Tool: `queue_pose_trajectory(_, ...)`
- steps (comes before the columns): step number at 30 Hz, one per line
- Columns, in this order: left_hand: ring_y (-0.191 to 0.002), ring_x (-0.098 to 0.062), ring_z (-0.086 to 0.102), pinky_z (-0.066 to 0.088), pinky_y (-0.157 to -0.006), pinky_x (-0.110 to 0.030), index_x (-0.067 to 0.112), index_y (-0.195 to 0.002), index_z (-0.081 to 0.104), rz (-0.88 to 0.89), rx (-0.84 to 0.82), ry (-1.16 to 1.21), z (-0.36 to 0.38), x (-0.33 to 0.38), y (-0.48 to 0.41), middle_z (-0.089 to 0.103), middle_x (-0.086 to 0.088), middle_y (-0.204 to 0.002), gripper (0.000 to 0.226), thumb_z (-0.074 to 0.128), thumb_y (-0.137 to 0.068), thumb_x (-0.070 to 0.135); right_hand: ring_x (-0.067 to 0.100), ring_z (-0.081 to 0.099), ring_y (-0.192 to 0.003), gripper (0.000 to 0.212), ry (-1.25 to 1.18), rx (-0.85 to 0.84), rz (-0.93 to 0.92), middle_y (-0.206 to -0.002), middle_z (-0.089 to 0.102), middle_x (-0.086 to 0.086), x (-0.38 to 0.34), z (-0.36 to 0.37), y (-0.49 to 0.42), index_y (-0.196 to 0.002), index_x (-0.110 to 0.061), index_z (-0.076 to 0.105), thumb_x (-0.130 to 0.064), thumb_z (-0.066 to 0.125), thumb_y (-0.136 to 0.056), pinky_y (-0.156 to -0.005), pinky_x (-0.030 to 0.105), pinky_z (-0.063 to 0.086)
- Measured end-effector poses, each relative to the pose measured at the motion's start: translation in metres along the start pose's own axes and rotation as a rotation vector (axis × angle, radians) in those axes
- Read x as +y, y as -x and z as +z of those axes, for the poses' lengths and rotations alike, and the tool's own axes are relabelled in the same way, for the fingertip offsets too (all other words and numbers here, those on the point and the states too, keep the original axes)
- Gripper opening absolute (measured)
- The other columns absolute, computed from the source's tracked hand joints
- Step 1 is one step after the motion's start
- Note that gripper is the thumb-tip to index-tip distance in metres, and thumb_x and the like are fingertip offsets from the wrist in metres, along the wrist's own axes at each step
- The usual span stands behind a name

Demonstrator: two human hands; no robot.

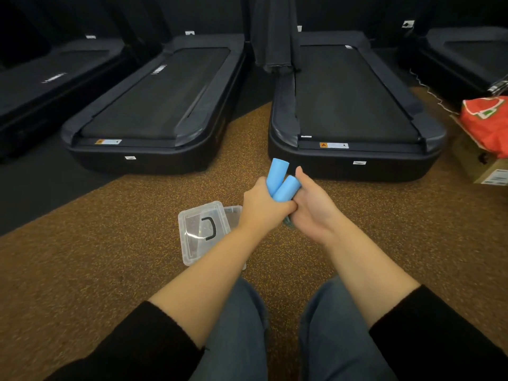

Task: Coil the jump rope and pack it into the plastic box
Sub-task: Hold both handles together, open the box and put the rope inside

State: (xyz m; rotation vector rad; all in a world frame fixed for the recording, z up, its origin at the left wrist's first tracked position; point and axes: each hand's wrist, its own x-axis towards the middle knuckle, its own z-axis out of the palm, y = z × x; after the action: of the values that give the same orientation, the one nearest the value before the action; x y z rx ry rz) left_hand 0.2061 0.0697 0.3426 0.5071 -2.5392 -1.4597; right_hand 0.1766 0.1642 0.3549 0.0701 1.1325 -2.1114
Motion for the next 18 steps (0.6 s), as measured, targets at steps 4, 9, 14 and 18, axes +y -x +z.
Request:
queue_pose_trajectory(4,-0.066,-0.005,0.052,0.038,-0.050,-0.019,0.018,-0.098,0.052,0.043,-0.047,0.013,-0.004,0.008,-0.003,0.056,0.004,-0.086,0.042,0.075,-0.063,0.023,0.027,0.048,-0.128,0.050,-0.004,-0.130,0.000,-0.139,0.049,0.020,-0.012,-0.009,0.012,-0.138,-0.004,0.041,-0.034,0.036,-0.098,-0.106,0.038,0.038)
queue_pose_trajectory(9,-0.066,-0.003,0.052,0.037,-0.051,-0.017,0.017,-0.100,0.054,0.045,-0.053,0.051,0.000,0.012,-0.002,0.058,0.002,-0.090,0.042,0.075,-0.064,0.023,0.022,0.050,-0.127,0.051,0.164,-0.142,-0.008,-0.138,0.052,0.015,-0.018,-0.012,0.017,-0.138,-0.006,0.042,-0.038,0.033,-0.100,-0.106,0.036,0.039)
queue_pose_trajectory(14,-0.066,-0.002,0.051,0.036,-0.050,-0.015,0.018,-0.097,0.050,0.050,-0.011,0.097,0.004,0.018,0.002,0.054,0.006,-0.083,0.040,0.076,-0.067,0.025,0.010,0.058,-0.114,0.050,0.371,-0.071,-0.035,-0.129,0.059,0.008,-0.025,-0.007,0.016,-0.133,-0.011,0.046,-0.044,0.030,-0.098,-0.086,0.024,0.051)
queue_pose_trajectory(18,-0.072,-0.012,0.056,0.043,-0.055,-0.020,0.014,-0.101,0.049,0.091,0.034,0.127,0.005,0.021,0.003,0.056,0.002,-0.087,0.045,0.075,-0.068,0.027,0.004,0.064,-0.099,0.048,0.473,-0.038,-0.101,-0.115,0.066,0.001,-0.025,-0.004,0.016,-0.125,-0.017,0.052,-0.048,0.030,-0.097,-0.076,0.018,0.053)
